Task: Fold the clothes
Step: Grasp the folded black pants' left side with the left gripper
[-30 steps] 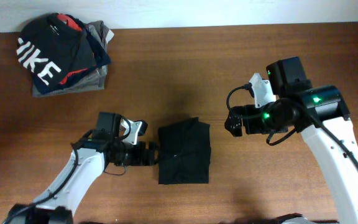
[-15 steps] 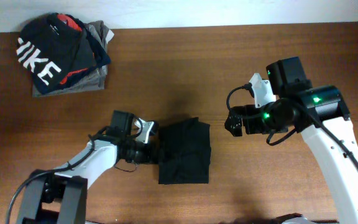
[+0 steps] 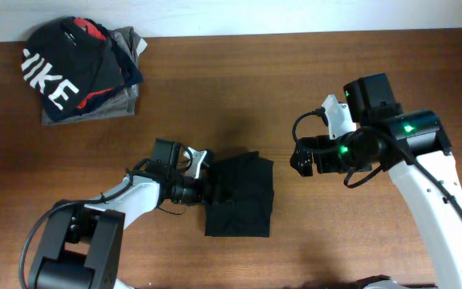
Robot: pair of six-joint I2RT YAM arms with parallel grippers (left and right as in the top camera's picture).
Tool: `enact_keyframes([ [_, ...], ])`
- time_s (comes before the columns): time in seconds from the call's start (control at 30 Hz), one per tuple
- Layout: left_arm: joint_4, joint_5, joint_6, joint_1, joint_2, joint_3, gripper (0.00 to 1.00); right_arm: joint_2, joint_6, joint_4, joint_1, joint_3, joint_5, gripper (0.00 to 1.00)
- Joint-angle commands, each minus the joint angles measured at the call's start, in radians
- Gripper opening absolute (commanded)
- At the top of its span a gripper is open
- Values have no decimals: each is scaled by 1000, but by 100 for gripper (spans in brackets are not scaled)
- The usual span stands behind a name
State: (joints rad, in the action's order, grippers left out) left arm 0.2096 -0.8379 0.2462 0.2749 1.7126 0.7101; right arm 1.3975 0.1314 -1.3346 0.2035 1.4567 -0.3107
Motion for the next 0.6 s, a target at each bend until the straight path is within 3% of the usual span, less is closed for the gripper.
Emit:
enact_keyframes([
  [0.0,3,75,4,9,50,-21,64,-9,3,-1,-8,18,10,99],
  [0.03,0,75,4,9,50,-21,52,-9,3,-1,-8,18,10,99],
  [0.13,-9,74,4,9,50,-21,40,-9,3,-1,-8,18,10,99],
  [0.17,-11,75,4,9,50,-21,21,-9,3,-1,-8,17,10,99],
  [0.2,-12,75,4,9,50,-21,8,-9,3,-2,-8,17,10,99],
  [0.23,-16,75,4,9,50,-21,1,-9,3,-5,-8,17,10,99],
  [0.57,-31,85,-1,8,31,96,0,-9,3,-28,-8,17,10,99],
])
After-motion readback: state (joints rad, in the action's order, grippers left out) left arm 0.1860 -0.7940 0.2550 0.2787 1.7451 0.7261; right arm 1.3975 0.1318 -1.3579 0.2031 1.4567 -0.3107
